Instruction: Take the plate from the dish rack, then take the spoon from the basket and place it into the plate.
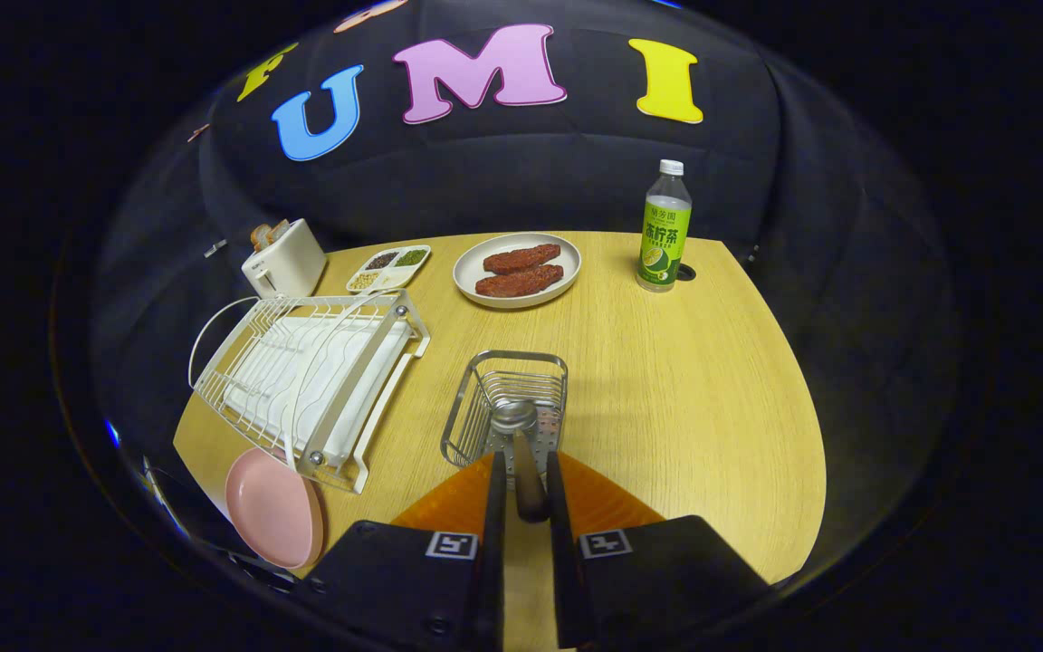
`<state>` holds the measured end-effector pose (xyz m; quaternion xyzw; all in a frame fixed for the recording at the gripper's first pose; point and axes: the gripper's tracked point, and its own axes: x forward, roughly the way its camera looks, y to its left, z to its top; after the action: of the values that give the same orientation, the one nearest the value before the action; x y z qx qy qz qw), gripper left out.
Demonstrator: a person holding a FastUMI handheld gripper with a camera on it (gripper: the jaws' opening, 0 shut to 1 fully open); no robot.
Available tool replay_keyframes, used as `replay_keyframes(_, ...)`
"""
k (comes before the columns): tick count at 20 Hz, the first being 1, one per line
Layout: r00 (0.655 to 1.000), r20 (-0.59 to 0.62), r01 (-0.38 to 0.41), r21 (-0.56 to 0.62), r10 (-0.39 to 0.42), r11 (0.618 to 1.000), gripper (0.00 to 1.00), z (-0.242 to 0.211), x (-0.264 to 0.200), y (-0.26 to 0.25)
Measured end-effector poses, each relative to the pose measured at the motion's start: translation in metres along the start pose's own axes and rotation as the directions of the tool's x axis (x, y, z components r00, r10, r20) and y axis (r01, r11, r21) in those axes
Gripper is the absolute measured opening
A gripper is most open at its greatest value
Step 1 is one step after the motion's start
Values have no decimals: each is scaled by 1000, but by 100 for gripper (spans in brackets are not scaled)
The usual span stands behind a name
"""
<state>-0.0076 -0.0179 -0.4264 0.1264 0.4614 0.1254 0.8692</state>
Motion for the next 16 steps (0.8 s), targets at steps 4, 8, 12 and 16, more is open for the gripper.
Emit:
replay_keyframes(4, 1000, -1, -26, -11, 26, 1000, 12, 0, -3, 3)
replay_keyframes(8, 1000, 11, -25, 3, 25, 1000, 11, 9, -9, 1)
replay_keyframes(12, 999, 46, -2, 11, 1, 1000, 10, 30, -20, -3)
replay_keyframes(16, 996, 93, -12, 29, 9, 1000, 10, 53, -41, 4)
